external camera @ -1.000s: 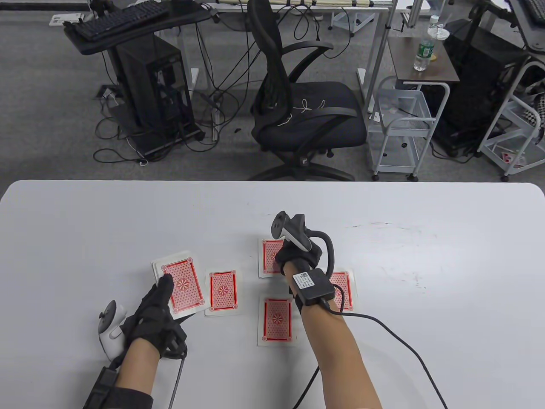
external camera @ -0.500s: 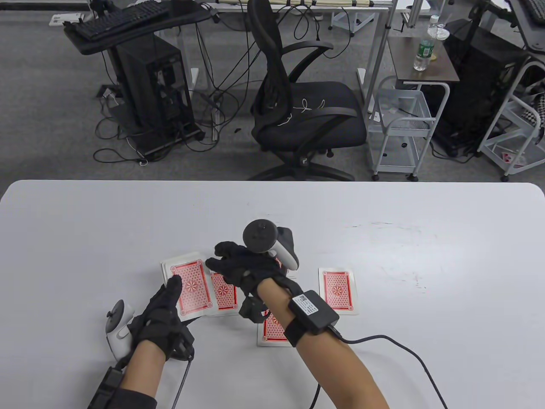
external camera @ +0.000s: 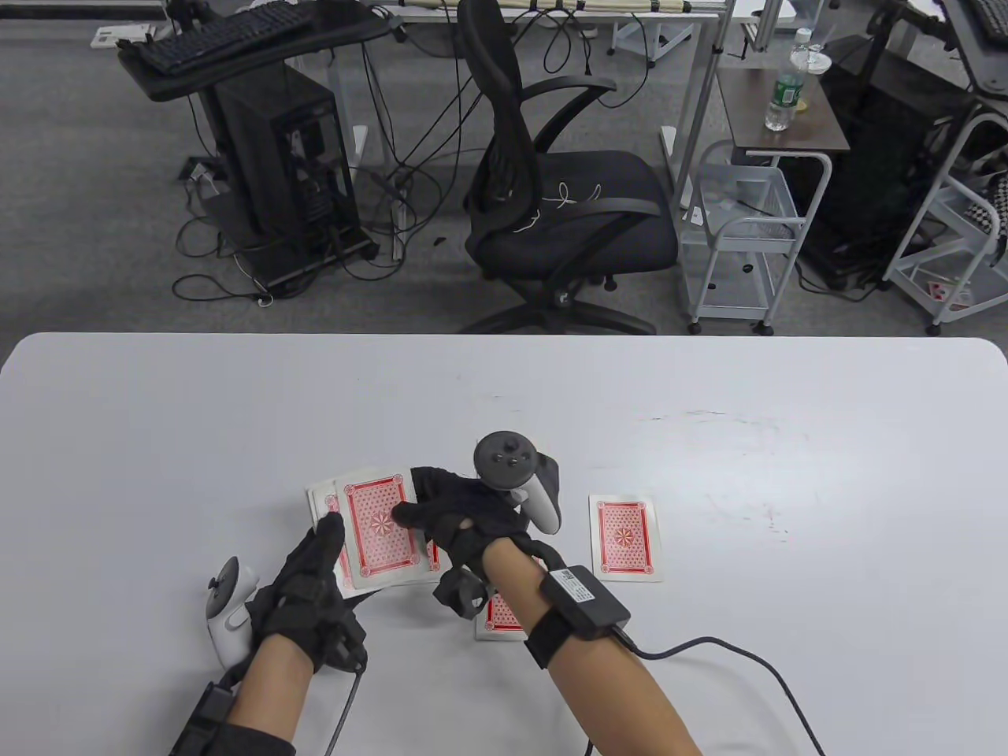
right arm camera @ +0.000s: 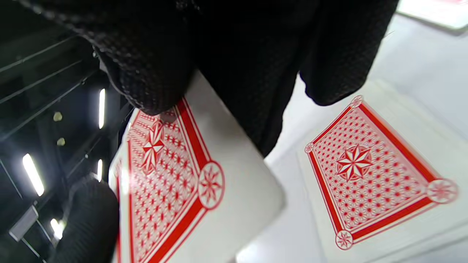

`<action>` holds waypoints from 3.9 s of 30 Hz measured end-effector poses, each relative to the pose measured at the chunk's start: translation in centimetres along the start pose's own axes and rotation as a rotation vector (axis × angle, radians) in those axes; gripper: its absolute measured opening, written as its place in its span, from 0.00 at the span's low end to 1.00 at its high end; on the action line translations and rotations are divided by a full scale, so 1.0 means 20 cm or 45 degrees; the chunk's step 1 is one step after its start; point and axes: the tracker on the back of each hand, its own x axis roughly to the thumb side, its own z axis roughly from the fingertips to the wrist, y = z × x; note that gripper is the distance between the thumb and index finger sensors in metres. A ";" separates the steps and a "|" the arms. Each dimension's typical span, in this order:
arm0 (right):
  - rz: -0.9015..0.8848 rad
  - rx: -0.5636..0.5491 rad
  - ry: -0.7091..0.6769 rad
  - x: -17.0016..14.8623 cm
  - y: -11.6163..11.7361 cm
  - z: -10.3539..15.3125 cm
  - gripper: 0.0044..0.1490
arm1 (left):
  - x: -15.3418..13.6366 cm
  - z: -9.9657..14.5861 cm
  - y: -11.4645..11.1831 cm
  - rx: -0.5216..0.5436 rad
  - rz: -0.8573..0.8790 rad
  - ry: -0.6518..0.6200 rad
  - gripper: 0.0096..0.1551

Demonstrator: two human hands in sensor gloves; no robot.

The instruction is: Four-player card dealing with fan arrangement

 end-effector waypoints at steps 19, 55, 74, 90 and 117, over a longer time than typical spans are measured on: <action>1.103 -0.386 0.780 -0.47 -0.78 0.36 0.48 | -0.01 0.01 -0.01 0.033 -0.070 0.050 0.29; 0.104 -0.248 0.069 -0.17 -0.07 0.44 0.41 | -0.15 0.01 -0.25 -0.194 -0.149 0.065 0.29; 1.317 -0.191 0.534 -0.30 -0.06 0.41 0.52 | -0.06 0.00 -0.03 0.026 -0.208 0.007 0.29; 0.352 -0.198 -0.075 -0.09 -0.01 0.46 0.47 | -0.09 0.03 -0.17 -0.121 -0.209 -0.004 0.28; 0.515 -0.112 0.268 0.00 0.05 -0.09 0.49 | 0.08 0.02 0.32 0.285 -0.072 0.008 0.28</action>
